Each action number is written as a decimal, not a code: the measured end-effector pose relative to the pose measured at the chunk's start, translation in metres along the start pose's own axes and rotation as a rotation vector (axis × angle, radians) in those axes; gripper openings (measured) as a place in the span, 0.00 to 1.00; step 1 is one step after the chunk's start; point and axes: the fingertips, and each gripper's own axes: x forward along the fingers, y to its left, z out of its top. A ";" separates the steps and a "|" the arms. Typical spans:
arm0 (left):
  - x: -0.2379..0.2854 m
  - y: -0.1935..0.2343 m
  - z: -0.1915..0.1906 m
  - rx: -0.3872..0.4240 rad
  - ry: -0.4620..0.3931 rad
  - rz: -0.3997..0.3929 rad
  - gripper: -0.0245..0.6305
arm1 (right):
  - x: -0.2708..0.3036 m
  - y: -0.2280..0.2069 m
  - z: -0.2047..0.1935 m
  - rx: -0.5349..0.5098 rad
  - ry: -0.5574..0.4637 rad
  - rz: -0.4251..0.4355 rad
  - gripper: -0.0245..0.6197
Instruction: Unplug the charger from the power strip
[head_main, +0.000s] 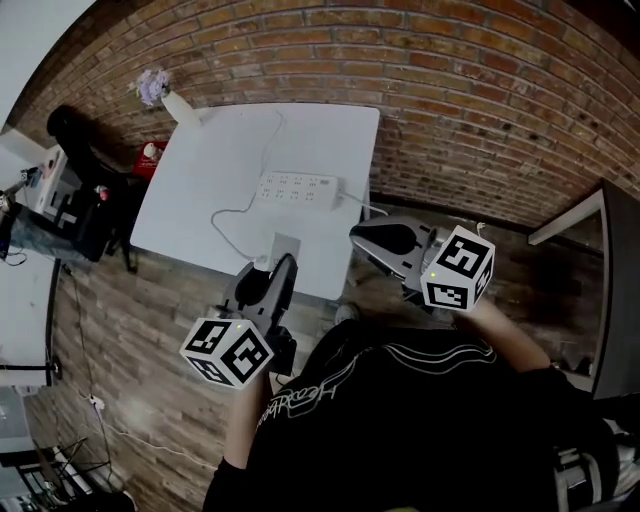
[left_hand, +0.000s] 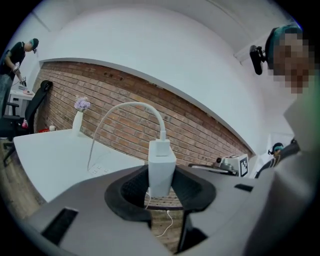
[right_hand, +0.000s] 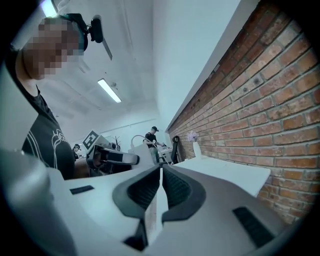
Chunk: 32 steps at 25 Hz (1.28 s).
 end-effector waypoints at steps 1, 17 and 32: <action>-0.002 -0.004 -0.002 0.011 0.004 -0.001 0.24 | -0.002 0.005 0.000 -0.001 0.000 0.011 0.05; -0.012 -0.031 -0.015 0.036 0.015 -0.023 0.24 | -0.017 0.025 0.000 0.013 0.020 0.044 0.03; -0.009 -0.036 -0.014 0.031 0.026 -0.005 0.24 | -0.020 0.024 -0.001 0.020 0.018 0.059 0.03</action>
